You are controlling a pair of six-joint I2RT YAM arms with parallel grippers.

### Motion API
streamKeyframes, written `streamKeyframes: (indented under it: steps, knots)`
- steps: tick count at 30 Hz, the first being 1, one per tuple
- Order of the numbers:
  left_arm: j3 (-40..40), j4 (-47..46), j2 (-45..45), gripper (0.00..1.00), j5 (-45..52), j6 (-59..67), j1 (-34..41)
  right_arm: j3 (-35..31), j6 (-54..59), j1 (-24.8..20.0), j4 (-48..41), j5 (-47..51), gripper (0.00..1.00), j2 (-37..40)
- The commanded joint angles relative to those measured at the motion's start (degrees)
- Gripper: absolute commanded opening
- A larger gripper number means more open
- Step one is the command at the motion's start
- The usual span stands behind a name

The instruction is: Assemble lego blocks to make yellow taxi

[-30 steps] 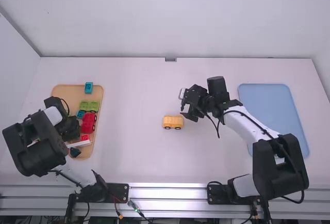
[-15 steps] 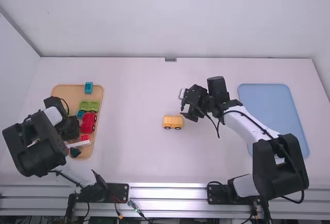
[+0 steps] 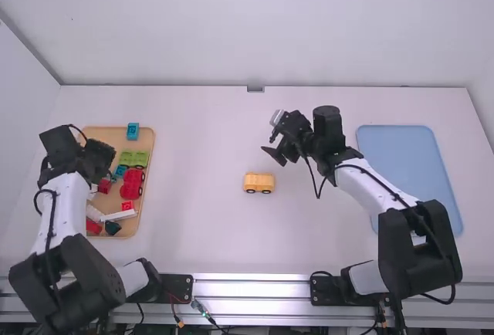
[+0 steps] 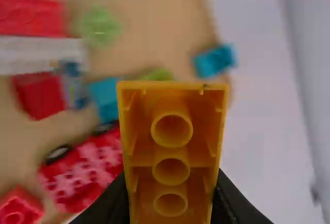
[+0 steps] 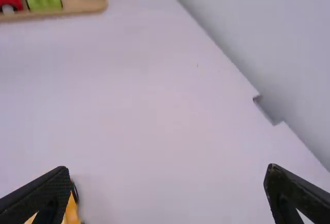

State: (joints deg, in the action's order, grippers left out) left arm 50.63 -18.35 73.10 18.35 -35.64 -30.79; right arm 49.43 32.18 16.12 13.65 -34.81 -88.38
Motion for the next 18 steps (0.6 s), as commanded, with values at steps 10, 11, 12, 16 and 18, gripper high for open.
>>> streamKeyframes:
  steps: [10,11,12,16,18]
  knots:
    - [-0.44,15.19,6.16,0.12,40.81,36.5,24.09,5.64,-35.32,-5.7,28.7,-37.33,0.99,-14.12]
    - [-0.44,15.76,6.6,0.12,41.46,37.09,24.7,6.03,-36.17,-5.77,29.73,-38.8,0.99,-14.71]
    - [-0.44,18.6,8.72,0.11,44.57,39.71,27.28,8.22,-40.79,-5.97,34.12,-44.72,0.99,-17.73]
    - [-0.44,28.98,15.28,0.1,50.62,39.6,31.45,14.16,-50.75,-5.25,41.46,-53.9,0.99,-24.0]
    - [-0.44,33.66,18.14,0.1,53.29,38.53,32.57,16.06,-53.48,-4.74,41.46,-54.55,1.0,-25.49]
